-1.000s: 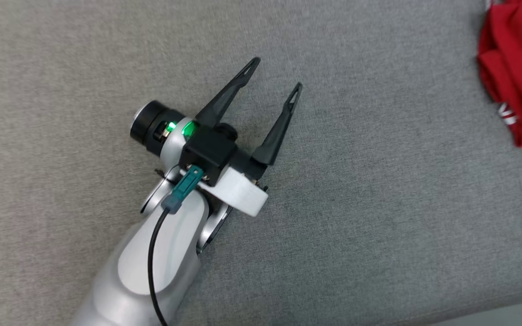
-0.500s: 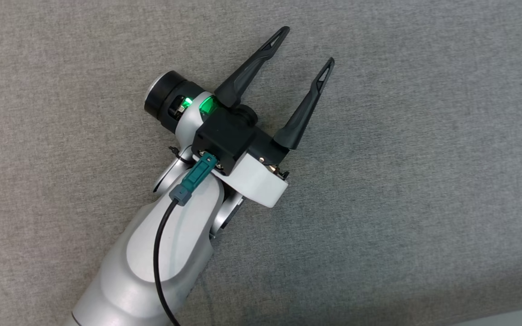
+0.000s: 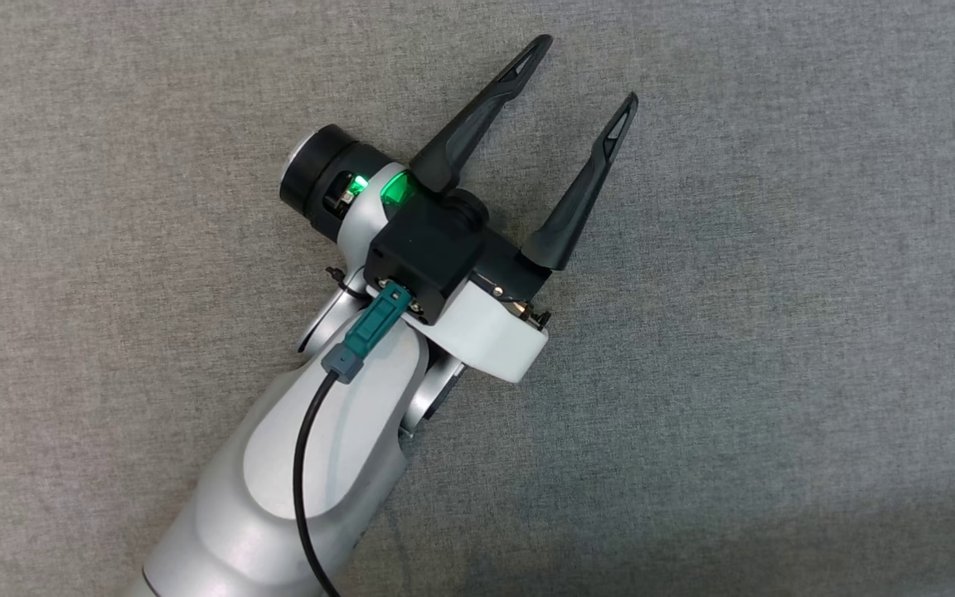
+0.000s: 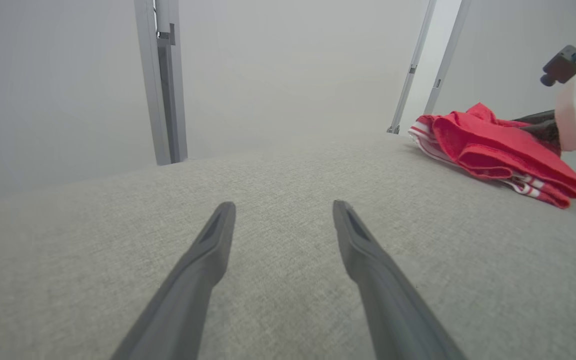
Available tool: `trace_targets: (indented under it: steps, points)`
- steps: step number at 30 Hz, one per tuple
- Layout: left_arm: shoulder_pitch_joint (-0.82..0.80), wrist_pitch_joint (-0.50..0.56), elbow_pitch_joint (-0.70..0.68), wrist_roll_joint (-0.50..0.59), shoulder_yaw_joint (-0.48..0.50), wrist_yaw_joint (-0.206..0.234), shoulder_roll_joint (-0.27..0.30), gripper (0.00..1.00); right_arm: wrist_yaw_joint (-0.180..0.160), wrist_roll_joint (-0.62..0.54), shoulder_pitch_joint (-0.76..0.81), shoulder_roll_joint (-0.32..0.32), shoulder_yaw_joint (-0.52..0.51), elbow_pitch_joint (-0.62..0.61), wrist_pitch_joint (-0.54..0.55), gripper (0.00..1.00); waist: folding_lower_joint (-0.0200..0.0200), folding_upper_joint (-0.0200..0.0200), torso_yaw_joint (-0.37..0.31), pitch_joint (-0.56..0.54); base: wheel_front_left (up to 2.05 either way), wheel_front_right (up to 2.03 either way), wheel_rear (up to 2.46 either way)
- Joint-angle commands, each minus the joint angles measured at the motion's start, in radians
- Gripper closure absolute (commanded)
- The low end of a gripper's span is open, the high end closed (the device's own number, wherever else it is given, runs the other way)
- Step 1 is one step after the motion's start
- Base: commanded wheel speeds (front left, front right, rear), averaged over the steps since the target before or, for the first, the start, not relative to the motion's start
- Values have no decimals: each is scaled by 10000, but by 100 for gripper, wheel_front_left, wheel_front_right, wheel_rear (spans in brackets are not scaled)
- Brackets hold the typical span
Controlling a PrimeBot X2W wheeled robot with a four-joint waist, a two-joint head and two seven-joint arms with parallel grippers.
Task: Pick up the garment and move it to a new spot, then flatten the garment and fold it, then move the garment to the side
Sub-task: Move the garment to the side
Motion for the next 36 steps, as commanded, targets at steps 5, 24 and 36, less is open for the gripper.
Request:
trace_targets:
  steps: [5,24,36]
  points:
    - [543,109,469,-103,186,155,432,0,-8,-364,-567,496,161,649,-44,0,0,-1,12,-390,0,0,0]
    - [3547,60,-56,-759,2727,474,297,0,-8,-783,919,2570,-505,-2366,-849,0,0,-1,242,-4992,0,0,0]
    - [5982,59,-525,-755,4199,741,297,0,-6,-2330,6121,5578,-3288,-6419,-845,0,0,-1,693,-6787,0,0,0]
